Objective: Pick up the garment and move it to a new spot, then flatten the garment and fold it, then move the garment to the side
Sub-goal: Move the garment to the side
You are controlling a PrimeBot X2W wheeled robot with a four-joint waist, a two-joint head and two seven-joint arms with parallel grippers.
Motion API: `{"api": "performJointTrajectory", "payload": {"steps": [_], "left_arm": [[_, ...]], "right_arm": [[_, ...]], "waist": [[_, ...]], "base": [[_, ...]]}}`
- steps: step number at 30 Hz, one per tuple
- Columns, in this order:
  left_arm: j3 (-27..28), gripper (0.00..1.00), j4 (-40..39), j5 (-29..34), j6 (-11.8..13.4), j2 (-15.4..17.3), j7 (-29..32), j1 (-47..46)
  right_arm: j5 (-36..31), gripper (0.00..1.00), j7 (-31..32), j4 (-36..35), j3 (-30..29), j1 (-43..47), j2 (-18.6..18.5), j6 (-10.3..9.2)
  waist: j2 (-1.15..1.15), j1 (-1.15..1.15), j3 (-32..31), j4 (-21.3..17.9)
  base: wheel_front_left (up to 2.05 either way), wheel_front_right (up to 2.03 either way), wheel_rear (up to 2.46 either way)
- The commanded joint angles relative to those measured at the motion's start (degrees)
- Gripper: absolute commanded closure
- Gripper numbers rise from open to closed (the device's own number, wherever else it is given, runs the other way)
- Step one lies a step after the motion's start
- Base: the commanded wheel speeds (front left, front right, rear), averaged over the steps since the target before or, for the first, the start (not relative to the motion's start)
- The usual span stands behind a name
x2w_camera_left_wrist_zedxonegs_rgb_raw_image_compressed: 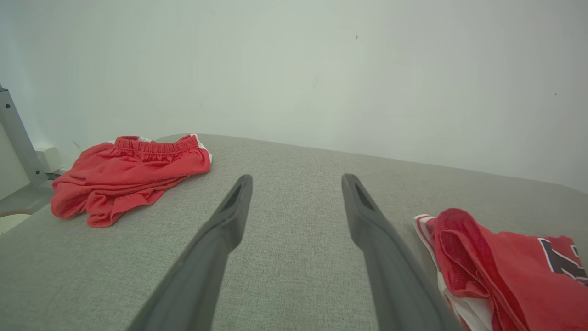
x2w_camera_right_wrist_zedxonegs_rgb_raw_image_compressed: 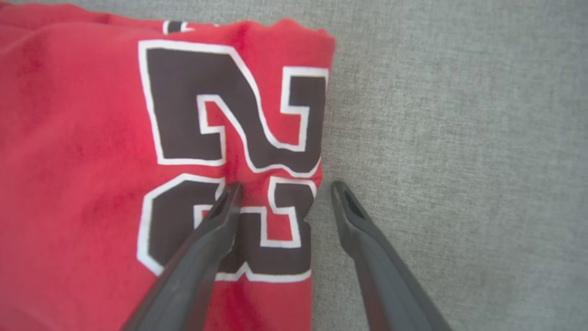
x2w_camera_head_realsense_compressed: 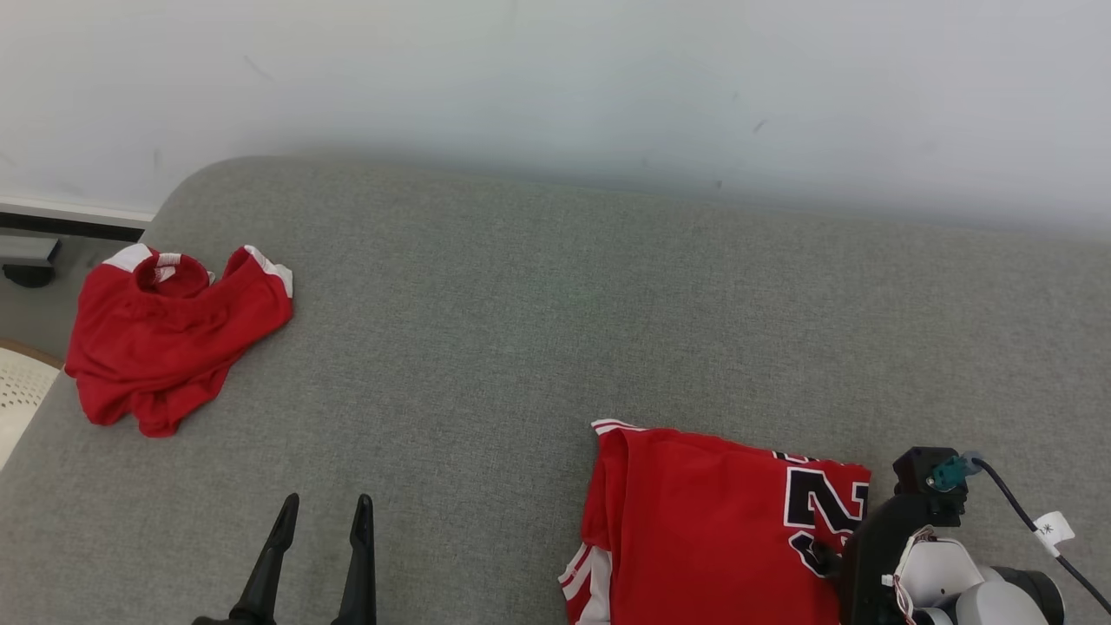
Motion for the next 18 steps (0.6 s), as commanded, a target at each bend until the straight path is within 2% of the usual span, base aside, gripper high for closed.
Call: {"api": "performJointTrajectory", "payload": {"steps": [1,2,3,9,14,18], "left_arm": [[0.2,0.0,0.2,-0.8,0.0,-0.1,-0.2,-0.8],[0.3,0.0,0.2,-0.7,0.0,-0.1,-0.2,-0.8],[0.3,0.0,0.1,-0.6,0.0,-0.1,-0.2,-0.8],[0.6,0.0,-0.9,-0.3,0.0,0.1,-0.2,-1.4],[-0.2,0.0,-2.6,-0.5,0.0,0.8,-0.2,-2.8],[-0.8,0.0,-4.6,-0.2,0.0,1.6,-0.2,-4.5]], "right_arm": [[0.4,0.26,0.7,1.8,1.2,0.6,0.6,0.04],[0.1,0.74,0.2,1.8,1.5,0.3,0.6,0.04],[-0.4,1.0,-0.3,1.7,1.7,0.0,0.6,0.04],[-4.8,1.0,-3.8,0.0,1.8,-2.9,0.1,-0.11],[-11.3,1.0,-5.4,-0.8,1.9,-6.2,0.1,-0.11],[-15.2,1.0,-6.7,-0.4,-0.6,-10.0,-3.4,-0.11]], "waist": [[0.0,0.0,0.2,0.2],[0.0,0.0,0.2,0.1],[0.0,0.0,0.2,-0.2],[0.0,0.0,1.1,-3.0],[0.0,0.0,3.7,-6.1],[0.0,0.0,6.5,-8.1]], "base": [[0.0,0.0,0.0],[0.0,0.0,0.0],[0.0,0.0,0.0],[0.0,0.0,0.0],[0.0,0.0,0.0],[0.0,0.0,0.0]]}}
